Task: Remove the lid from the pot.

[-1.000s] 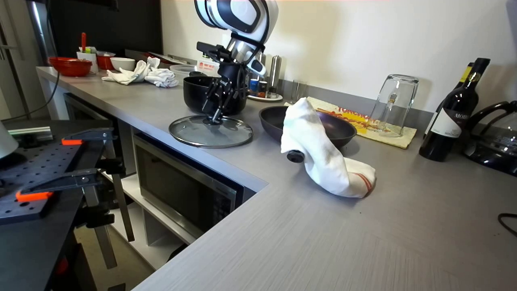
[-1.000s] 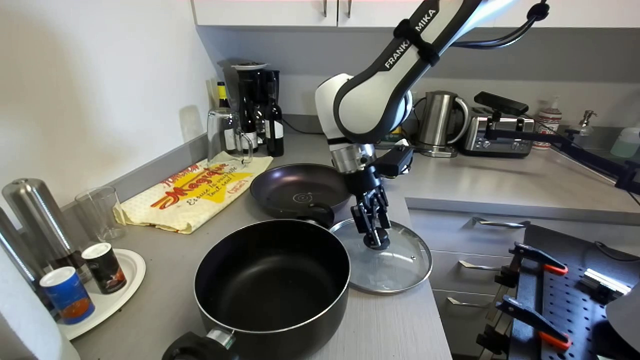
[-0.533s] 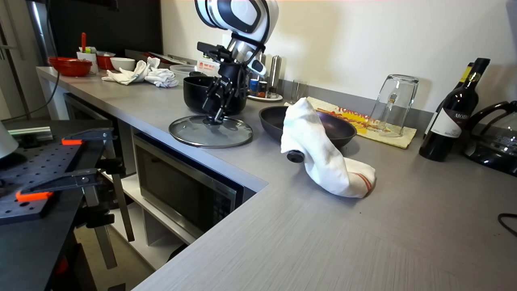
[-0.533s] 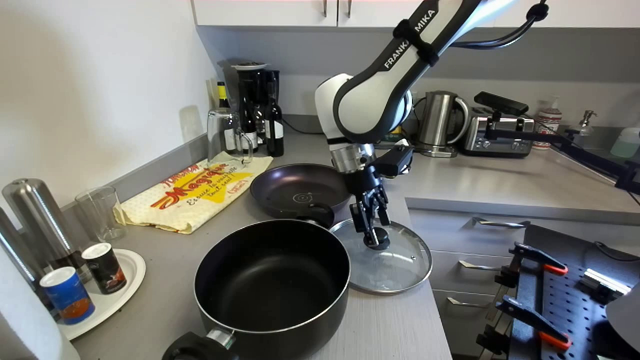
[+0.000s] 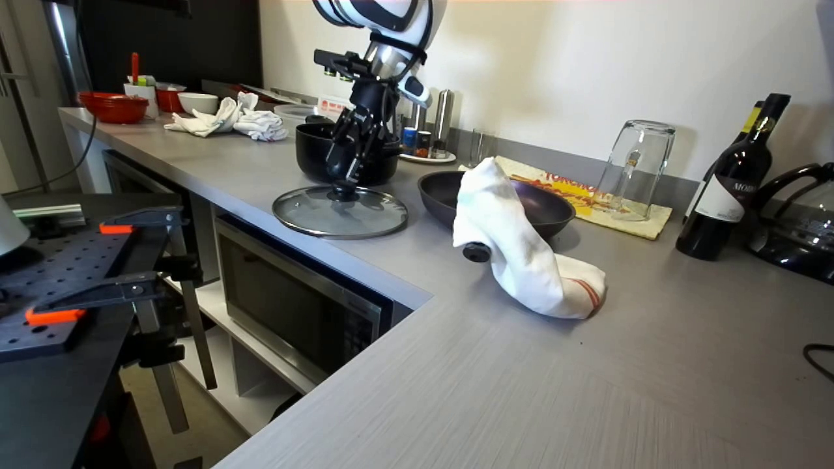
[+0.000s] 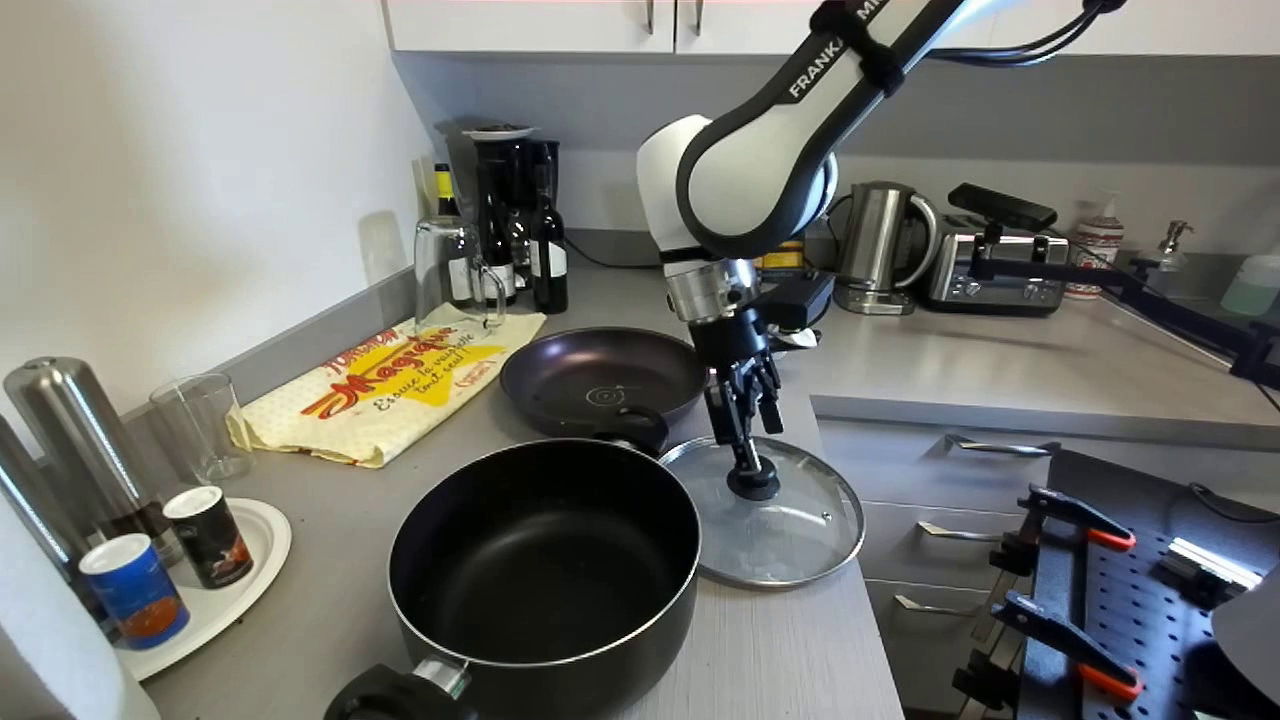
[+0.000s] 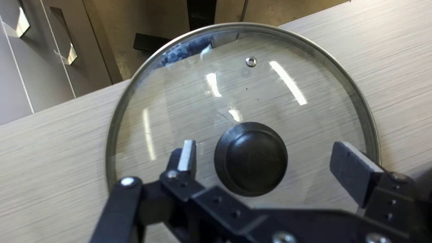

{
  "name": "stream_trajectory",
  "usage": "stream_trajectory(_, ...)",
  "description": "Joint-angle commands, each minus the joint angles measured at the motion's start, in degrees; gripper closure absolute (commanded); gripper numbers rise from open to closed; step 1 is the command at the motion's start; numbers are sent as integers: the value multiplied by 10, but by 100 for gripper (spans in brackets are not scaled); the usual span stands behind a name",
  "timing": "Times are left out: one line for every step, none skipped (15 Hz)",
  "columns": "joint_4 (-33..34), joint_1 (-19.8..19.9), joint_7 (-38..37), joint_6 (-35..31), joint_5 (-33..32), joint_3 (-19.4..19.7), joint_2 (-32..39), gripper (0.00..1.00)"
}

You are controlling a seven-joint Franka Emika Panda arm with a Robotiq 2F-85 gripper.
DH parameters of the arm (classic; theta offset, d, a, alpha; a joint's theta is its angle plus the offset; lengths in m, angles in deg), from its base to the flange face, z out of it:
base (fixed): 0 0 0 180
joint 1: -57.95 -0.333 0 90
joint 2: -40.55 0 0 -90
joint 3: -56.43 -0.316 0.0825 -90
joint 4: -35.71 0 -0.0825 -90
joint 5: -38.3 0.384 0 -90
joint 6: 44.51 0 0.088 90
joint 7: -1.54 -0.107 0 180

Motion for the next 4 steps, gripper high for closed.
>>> stream_trajectory(-73,-10,-2,-11,-4,-6,-93,0)
stream_trajectory(-22,-5,0,0,0,-2,-33,0)
stream_trajectory(-35,-7,0,0,0,-4,-52,0)
stream_trajectory(-46,-8,0,0,0,-5,-67,0)
